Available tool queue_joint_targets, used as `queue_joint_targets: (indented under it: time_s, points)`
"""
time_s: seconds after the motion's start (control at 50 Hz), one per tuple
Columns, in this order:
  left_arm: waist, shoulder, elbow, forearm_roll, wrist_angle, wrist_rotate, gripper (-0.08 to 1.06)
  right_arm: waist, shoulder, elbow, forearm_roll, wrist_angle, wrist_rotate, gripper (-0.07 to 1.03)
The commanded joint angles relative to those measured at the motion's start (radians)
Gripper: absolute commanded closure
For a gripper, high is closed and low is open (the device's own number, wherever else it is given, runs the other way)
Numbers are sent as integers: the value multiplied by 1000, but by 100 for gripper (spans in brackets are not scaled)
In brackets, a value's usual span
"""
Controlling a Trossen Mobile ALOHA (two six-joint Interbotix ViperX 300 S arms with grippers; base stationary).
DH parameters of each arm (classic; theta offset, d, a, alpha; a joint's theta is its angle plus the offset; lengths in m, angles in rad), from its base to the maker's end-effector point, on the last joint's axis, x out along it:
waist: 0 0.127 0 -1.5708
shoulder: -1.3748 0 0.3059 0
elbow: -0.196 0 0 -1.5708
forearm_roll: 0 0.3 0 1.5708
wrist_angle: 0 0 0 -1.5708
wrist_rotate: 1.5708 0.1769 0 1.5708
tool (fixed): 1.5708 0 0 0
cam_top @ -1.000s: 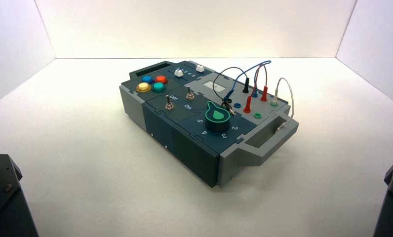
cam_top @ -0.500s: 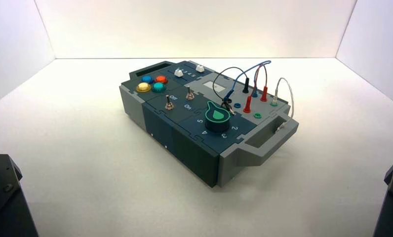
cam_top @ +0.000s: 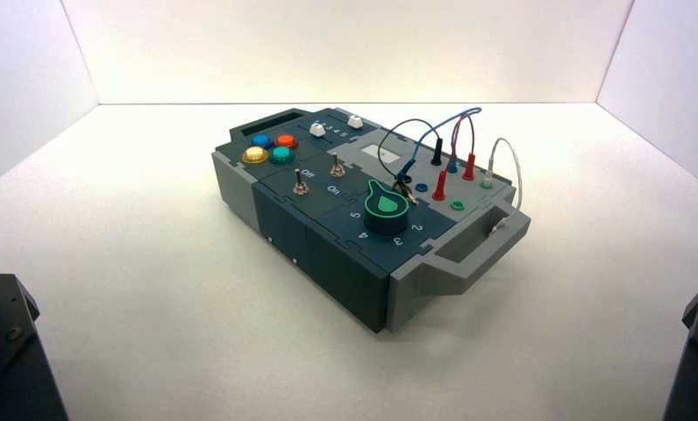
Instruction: Close right gripper.
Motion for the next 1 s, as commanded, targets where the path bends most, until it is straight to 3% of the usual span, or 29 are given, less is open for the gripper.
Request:
queue_joint_targets:
  time_s: [0.02,0.1,0.12,0.14,0.18,0.2,0.22,0.26,0.46,1.0]
  points:
    - [6,5,-15,-2,-8,-3,101,0,5,-12,3,-14,3,-3]
    - [6,5,-15,-3,-8,-3,101,0,5,-14,2,-11,3,5]
    - [6,5,-15,-2,-8,-3,101,0,5,-14,3,-6,3,14]
    - [6,5,-14,-3,-8,-3,101,-2,5,-15,2,-2,3,27]
    - [6,5,-15,-2,-8,-3,101,0,2,-17,2,11,-3,69]
    - [6,5,-15,-2,-8,-3,101,0,0,-18,0,17,-3,81]
    - [6,5,-15,-3,-8,-3,101,0,-6,-21,-3,26,-8,100]
    - [6,3,-15,-3,-8,-5,101,0,-18,-18,-5,31,-11,96]
    - [6,5,-15,-2,-8,-3,101,0,-74,-15,-15,32,-9,99]
    - [6,5,-17,-2,-9,-5,101,0,-51,-12,-15,31,-9,99]
